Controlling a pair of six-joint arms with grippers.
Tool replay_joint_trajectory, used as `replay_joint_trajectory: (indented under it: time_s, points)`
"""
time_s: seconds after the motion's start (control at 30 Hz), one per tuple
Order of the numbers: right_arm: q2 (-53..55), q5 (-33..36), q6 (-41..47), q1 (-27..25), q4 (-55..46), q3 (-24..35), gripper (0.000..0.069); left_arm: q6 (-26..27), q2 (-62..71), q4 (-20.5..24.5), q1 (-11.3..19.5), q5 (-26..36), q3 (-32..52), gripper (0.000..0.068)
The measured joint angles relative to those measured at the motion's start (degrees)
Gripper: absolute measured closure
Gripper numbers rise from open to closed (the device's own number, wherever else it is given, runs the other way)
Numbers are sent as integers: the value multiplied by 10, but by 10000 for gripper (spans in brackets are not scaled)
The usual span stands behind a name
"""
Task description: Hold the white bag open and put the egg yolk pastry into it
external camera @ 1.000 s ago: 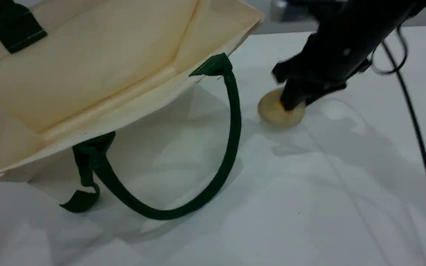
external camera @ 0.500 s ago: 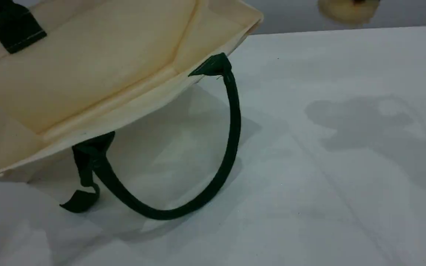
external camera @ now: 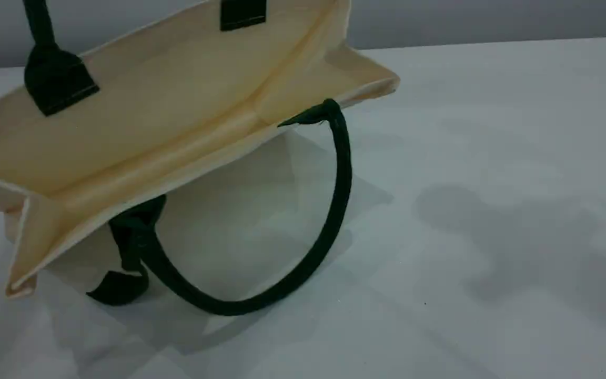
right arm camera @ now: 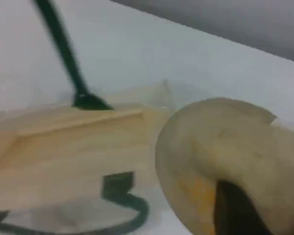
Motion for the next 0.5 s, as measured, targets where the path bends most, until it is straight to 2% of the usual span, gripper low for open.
replay_joint_trajectory:
  time_s: [0.2, 0.5]
  points:
    - [2, -15, 1, 86, 1, 1, 508, 1, 5, -26, 0, 1, 0, 586]
    - [57, -39, 6, 171, 3, 1, 510, 1, 5, -47, 0, 1, 0, 586]
